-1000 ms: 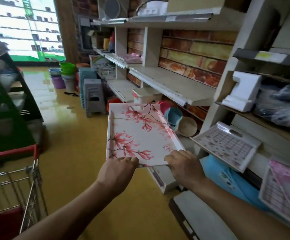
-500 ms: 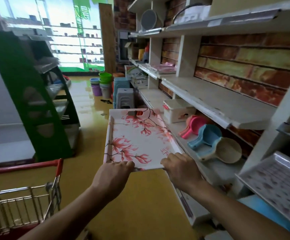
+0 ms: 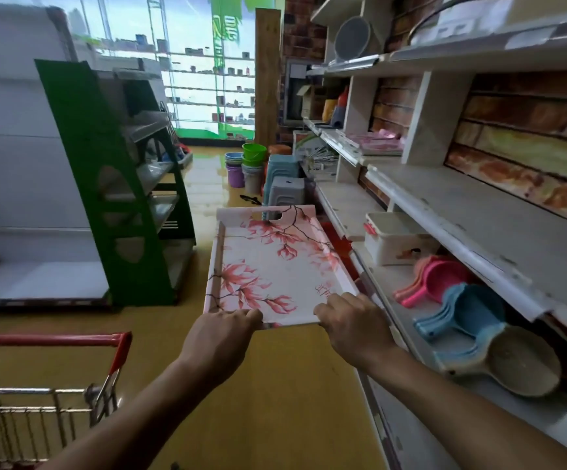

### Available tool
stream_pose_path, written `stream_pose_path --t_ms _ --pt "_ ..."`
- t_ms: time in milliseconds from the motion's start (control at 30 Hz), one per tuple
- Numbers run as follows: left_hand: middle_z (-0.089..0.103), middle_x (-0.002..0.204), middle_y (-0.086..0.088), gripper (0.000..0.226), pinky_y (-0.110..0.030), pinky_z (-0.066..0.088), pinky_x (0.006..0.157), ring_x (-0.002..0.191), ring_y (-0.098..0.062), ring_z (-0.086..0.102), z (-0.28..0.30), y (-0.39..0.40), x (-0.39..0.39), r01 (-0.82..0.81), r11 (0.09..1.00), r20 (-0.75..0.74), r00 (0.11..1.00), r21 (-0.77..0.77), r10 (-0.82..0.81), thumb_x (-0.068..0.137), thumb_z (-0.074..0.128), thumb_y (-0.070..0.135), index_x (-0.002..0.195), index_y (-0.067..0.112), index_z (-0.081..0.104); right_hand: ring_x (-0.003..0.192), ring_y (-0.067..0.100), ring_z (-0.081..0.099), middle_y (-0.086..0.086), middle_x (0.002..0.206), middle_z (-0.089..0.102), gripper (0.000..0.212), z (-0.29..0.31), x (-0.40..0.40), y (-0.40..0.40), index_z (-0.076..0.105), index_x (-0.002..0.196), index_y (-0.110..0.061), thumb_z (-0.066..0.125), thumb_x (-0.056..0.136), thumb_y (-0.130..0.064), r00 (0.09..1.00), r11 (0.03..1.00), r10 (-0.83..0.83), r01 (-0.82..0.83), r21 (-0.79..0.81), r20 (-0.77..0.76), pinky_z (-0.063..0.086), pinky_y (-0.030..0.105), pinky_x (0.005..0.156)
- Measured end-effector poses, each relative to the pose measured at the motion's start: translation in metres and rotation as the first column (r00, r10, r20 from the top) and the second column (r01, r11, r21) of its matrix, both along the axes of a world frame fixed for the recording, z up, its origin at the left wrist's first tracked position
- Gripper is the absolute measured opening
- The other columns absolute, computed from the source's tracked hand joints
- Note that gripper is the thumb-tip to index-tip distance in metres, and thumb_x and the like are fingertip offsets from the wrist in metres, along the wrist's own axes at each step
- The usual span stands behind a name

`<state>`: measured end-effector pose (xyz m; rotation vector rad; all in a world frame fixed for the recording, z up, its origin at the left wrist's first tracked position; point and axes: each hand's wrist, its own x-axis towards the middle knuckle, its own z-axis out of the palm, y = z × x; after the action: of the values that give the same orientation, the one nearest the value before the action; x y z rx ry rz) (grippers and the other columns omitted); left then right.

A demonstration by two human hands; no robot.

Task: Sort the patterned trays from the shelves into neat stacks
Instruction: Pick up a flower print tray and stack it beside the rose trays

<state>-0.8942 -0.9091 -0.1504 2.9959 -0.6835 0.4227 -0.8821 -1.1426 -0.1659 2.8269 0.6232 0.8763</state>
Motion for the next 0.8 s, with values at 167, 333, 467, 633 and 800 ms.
stream_pose_path --t_ms 167,333,467,633,800 --pt "0.065 0.109 0.005 0.024 -0.026 0.048 0.072 0.090 -0.012 0.063 -0.010 0.014 0.065 -0.022 1.000 -0.016 1.000 -0.015 0.022 0.102 0.039 0.023 0.124 0.027 0.047 0.052 0.023 0.053 0.003 0.061 0.056 0.017 -0.006 0.068 0.013 0.063 0.073 -0.017 0.078 0.069 -0.011 1.000 0.999 0.027 -0.027 -0.021 -0.005 0.036 0.027 0.047" --pt "0.064 0.106 0.005 0.022 -0.027 0.042 0.067 0.092 -0.015 0.063 -0.016 0.035 0.149 -0.019 1.000 0.005 1.000 -0.010 0.019 0.102 0.037 0.022 0.119 0.028 0.048 0.051 0.021 0.051 0.001 0.060 0.055 0.020 -0.008 0.150 0.032 0.062 0.073 -0.018 0.080 0.067 -0.013 1.000 0.999 0.023 -0.023 -0.033 -0.012 0.037 0.028 0.046" --pt "0.064 0.102 0.005 0.021 -0.025 0.040 0.065 0.088 -0.014 0.063 -0.013 0.053 0.212 -0.006 1.000 0.023 1.000 -0.030 0.007 0.102 0.037 0.023 0.119 0.028 0.048 0.051 0.020 0.051 0.001 0.061 0.056 0.019 -0.003 0.212 0.049 0.062 0.074 -0.018 0.080 0.069 -0.016 1.000 0.999 0.021 -0.021 -0.039 -0.009 0.035 0.026 0.046" --pt "0.066 0.101 0.006 0.022 -0.026 0.047 0.068 0.087 -0.014 0.065 -0.009 0.076 0.277 -0.012 1.000 0.027 1.000 -0.020 0.012 0.101 0.040 0.022 0.120 0.028 0.049 0.052 0.021 0.050 0.002 0.061 0.054 0.017 -0.003 0.273 0.074 0.061 0.073 -0.017 0.077 0.069 -0.010 1.000 1.000 0.001 -0.001 -0.002 0.005 0.033 0.028 0.046" --pt "0.066 0.102 0.007 0.022 -0.027 0.050 0.072 0.087 -0.012 0.065 -0.010 0.086 0.332 -0.013 1.000 0.027 1.000 -0.008 0.013 0.101 0.041 0.023 0.121 0.030 0.048 0.052 0.023 0.050 0.003 0.061 0.054 0.018 -0.004 0.327 0.084 0.061 0.073 -0.016 0.075 0.069 -0.006 1.000 1.000 -0.002 0.002 0.006 0.011 0.030 0.028 0.048"
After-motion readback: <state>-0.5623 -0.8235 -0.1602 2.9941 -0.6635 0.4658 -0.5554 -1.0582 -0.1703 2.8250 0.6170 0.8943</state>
